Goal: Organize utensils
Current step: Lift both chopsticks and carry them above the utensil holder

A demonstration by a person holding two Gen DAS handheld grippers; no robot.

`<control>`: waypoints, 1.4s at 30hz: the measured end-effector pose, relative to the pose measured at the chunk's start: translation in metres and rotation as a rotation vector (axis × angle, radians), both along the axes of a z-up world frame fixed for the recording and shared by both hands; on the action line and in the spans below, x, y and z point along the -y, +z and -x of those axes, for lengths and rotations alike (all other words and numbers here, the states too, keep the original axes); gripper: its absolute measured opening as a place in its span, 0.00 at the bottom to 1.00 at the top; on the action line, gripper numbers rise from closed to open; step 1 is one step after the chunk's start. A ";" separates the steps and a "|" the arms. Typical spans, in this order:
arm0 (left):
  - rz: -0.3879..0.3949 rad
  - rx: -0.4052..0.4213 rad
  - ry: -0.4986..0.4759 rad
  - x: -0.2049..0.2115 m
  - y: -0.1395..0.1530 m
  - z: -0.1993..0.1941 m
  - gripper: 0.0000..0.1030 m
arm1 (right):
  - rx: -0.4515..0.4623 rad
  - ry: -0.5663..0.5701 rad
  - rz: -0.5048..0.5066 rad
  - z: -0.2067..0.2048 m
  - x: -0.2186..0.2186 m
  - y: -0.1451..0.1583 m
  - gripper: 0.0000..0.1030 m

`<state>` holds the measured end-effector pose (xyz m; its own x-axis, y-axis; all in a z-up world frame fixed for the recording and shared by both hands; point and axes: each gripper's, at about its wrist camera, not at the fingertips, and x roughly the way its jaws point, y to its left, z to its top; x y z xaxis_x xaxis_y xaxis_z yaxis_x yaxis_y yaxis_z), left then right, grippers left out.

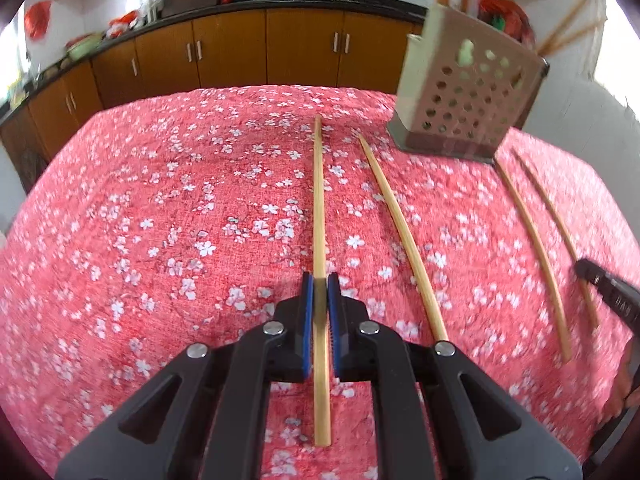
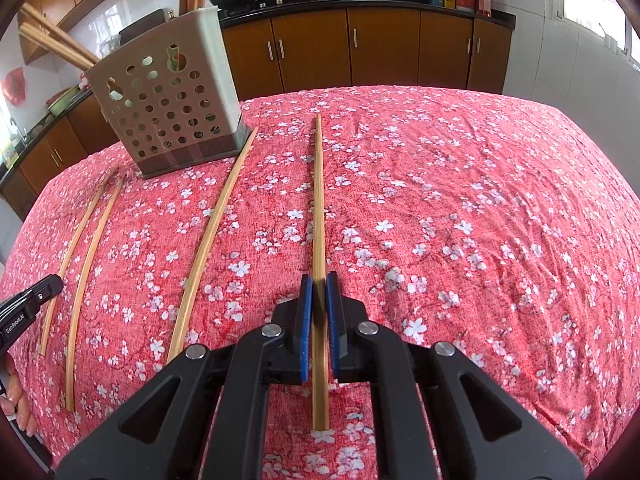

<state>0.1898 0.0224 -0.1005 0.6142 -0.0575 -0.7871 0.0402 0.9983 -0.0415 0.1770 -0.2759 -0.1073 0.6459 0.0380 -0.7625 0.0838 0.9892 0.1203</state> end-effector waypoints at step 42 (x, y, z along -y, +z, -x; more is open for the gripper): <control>0.064 0.462 -0.090 0.001 0.195 0.027 0.08 | 0.568 0.050 -0.101 0.040 0.035 0.192 0.07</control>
<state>0.1624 0.0216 0.0942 0.8894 -0.1659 -0.4260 0.1552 0.9861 -0.0601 0.1370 -0.3109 0.0847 0.9483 0.1335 -0.2879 -0.0679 0.9715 0.2270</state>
